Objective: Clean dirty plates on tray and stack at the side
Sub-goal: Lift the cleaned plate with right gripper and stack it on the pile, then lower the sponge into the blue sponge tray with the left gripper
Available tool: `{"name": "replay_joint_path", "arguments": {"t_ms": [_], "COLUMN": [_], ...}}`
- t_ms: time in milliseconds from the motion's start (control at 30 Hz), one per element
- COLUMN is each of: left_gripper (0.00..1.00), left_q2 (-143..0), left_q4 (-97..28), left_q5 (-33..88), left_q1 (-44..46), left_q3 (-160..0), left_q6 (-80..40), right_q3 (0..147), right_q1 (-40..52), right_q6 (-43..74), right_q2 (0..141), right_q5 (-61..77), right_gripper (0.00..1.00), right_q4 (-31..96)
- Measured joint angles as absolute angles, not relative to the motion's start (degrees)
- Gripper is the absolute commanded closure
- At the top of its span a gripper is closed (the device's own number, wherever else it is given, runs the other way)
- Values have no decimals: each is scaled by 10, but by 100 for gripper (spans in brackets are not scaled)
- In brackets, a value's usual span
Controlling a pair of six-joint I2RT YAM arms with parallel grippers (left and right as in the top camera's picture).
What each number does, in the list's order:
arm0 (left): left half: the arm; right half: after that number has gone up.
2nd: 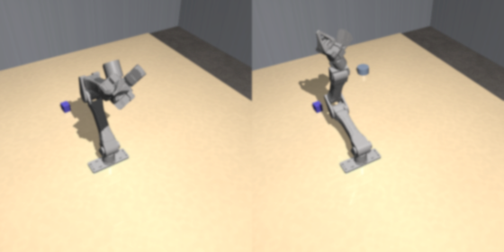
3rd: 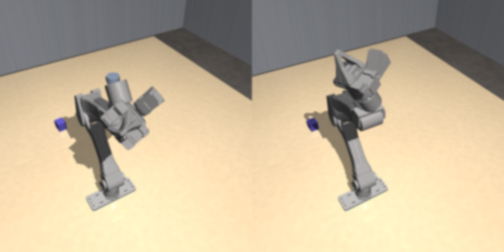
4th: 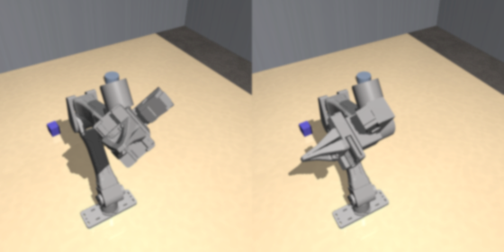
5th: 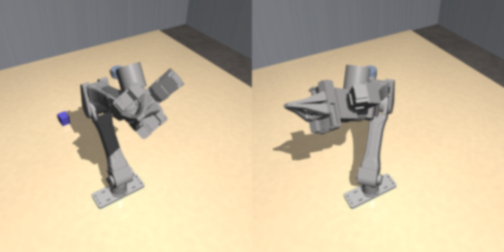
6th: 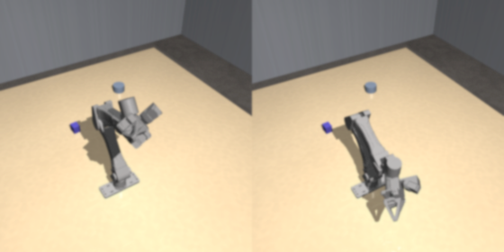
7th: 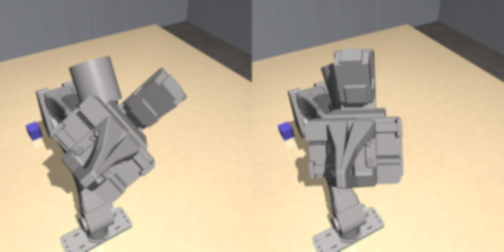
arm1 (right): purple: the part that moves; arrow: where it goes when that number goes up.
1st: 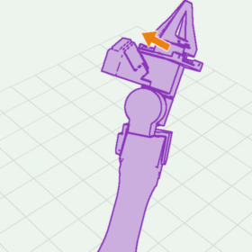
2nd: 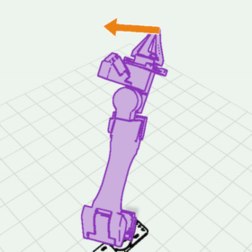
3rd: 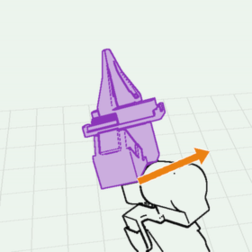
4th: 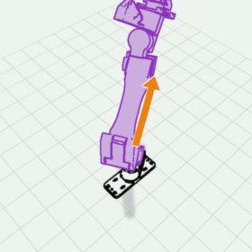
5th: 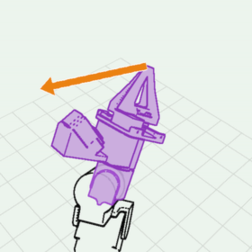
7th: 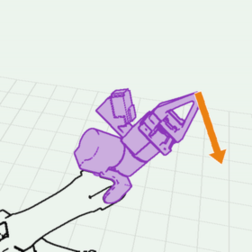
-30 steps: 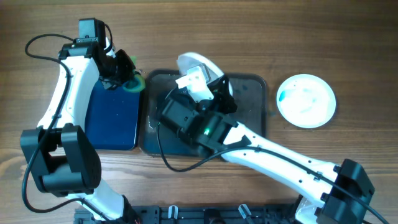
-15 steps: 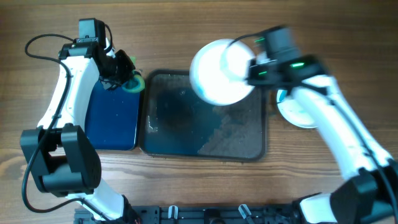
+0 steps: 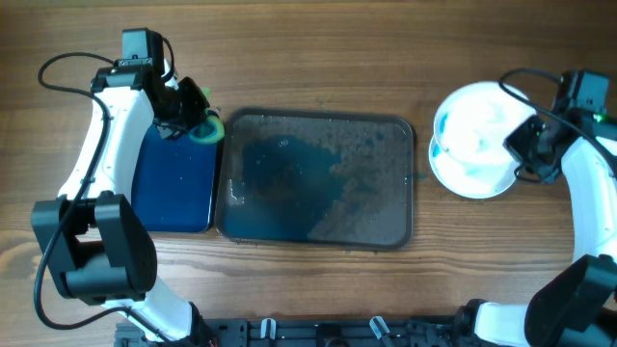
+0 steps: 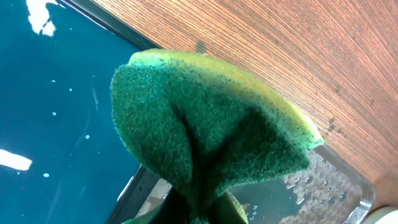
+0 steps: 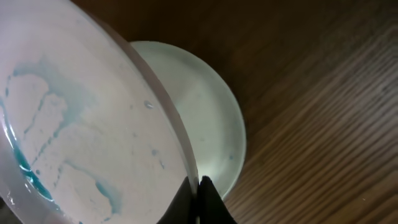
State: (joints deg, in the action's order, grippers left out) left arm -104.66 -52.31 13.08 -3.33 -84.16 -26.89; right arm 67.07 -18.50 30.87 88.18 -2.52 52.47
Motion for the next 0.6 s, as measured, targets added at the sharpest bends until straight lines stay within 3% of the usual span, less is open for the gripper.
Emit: {"name": "replay_joint_path", "arguments": {"t_ms": [67,100,133,167,333,400,467,600], "left_gripper": [96,96,96,96,96,96,96,96], "left_q2": [-1047,-1047,-1047,-1047,-1047,-1047,-1046,-1027], "left_q4": [-523,-523,-523,-523,-523,-525,-547,-610], "left_q5": [131,131,131,131,131,131,131,59], "left_q1": [-33,-33,-33,-33,-33,-33,-34,-34], "left_q3": [-842,-842,-842,-842,-842,-842,-842,-842], "left_q6": [-269,-269,-269,-269,-269,-269,-265,-221], "right_q3": [646,637,627,622,616,627,682,777], "right_q1": [-189,-189,-189,-189,-189,-189,-179,-120], "right_q6": [310,311,312,315,291,265,213,160], "right_q2": [882,882,882,882,882,882,881,865], "right_q5": [-27,-27,-26,-26,-7,29,94,154], "right_gripper": [94,87,70,45,44,38,32,31], "right_q4": [506,500,498,498,519,531,528,514]}}
